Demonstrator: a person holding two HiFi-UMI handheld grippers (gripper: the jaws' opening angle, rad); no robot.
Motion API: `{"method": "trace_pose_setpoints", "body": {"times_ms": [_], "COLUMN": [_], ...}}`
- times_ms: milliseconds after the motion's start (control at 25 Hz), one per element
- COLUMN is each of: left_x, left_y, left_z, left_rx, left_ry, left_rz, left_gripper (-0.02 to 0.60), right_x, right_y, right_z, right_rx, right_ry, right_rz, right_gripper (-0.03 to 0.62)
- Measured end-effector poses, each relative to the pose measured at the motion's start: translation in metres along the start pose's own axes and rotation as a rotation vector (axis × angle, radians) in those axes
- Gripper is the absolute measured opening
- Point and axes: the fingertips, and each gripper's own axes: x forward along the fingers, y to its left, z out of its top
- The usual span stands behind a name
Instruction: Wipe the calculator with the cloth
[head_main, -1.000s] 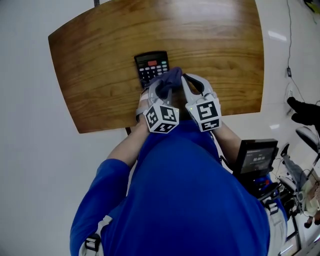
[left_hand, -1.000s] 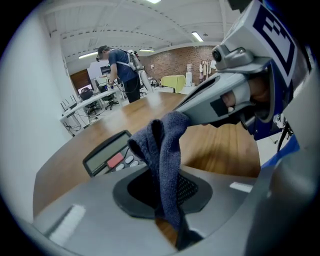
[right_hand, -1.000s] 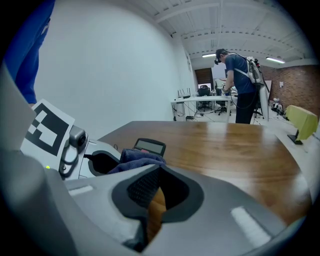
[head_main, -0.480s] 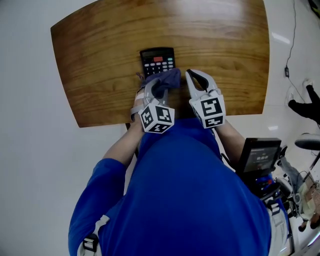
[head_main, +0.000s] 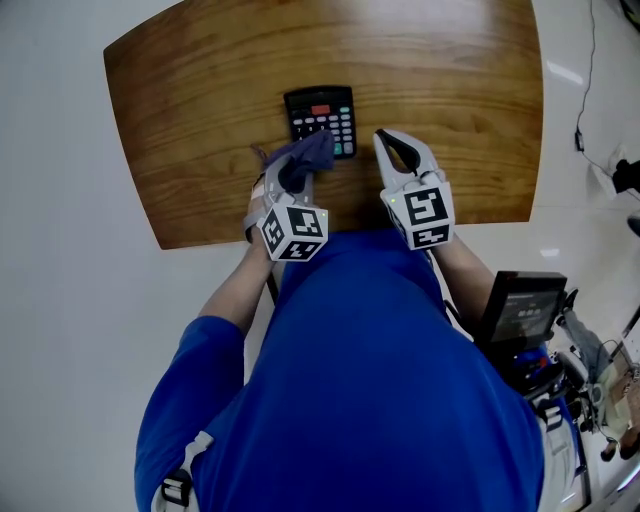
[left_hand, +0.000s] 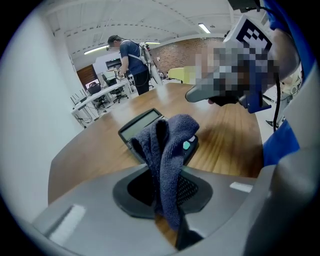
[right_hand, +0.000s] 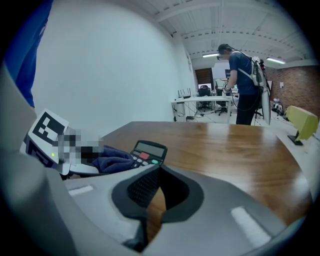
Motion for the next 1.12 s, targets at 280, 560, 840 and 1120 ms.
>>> {"method": "trace_pose_setpoints", "body": {"times_ms": [280,560,840,1120], "left_x": [0.012,0.043,0.036,0.025], "left_y": [-0.018,-0.044,-0.023,0.012], "left_z": [0.035,0.066,0.047,0.016], "left_rx": [0.074,0.16,0.098,0.022], "left_ry": [-0.068,-0.077,-0.053,-0.002], "left_rz": [-0.034,-0.083,-0.053,0.003], "left_gripper": [0.061,0.061,0.061,0.062], "right_x": [-0.005,-0.01,-0.007,-0.003], "right_y": [-0.016,-0.023,-0.02,-0.012], "right_z": [-0.004,-0.016,-0.012,-0.001], "right_rx": [0.016,0.024,0.018,0.009], "right_ry": [0.0,0.016,0.009,-0.007], "right_rz": [-0.046,-0.06,-0.052,-0.039], "right_gripper": [0.002,0.002,0.002,0.002]}}
